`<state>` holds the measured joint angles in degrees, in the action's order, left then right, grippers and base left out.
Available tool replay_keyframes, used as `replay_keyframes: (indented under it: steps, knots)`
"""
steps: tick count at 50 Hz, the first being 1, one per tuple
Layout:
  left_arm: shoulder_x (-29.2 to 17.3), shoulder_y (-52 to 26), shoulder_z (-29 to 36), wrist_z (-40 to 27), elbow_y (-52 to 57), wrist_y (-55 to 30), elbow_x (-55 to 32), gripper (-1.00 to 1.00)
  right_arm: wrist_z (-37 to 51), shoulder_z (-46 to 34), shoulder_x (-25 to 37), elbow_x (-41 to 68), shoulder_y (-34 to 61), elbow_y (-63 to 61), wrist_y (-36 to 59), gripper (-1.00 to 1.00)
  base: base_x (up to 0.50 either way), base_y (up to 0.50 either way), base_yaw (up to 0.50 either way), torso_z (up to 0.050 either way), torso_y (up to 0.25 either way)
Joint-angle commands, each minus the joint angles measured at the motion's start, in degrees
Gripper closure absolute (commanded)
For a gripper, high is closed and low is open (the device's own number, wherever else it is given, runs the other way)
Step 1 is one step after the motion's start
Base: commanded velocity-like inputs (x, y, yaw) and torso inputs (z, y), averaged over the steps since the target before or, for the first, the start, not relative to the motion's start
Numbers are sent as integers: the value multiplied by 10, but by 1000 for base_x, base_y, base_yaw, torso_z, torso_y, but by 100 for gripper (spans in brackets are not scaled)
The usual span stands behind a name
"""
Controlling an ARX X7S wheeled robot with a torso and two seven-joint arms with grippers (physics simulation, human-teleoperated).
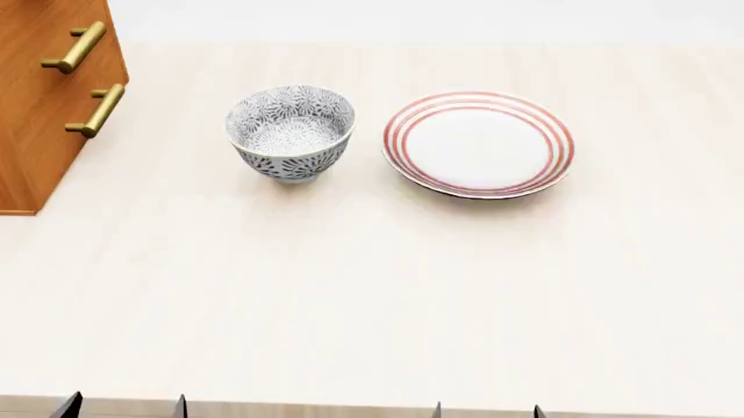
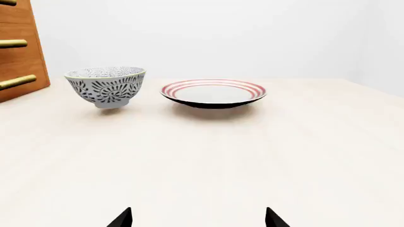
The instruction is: Open the top drawer of the cabinet.
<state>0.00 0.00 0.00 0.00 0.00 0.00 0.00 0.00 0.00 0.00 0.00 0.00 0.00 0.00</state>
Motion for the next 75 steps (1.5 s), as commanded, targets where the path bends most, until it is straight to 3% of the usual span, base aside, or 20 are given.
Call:
replay_keyframes:
  steps: [1,21,23,24,49,75]
  knots:
    - [-10,-1,12,-9,-4,1,-7,-100,11,-12,9,9,-2,-4,4,-100,0,0,0,0,0]
    - [-38,-4,51,-37,-13,0,-12,-100,43,-43,35,40,1,-4,13,-100,0,0,0,0,0]
    - [-38,-4,51,-37,-13,0,-12,-100,43,-43,35,40,1,-4,13,-100,0,0,0,0,0]
    - [-11,-2,18,-5,-12,-1,18,-100,12,-12,9,13,0,-3,15,-100,0,0,0,0,0]
    - [-37,-6,46,-46,-10,-16,-18,-100,47,-47,39,47,-1,-11,20,-100,0,0,0,0,0]
    - [-53,-9,67,-67,-15,-9,-34,-100,65,-67,56,65,1,-7,15,-100,0,0,0,49,0]
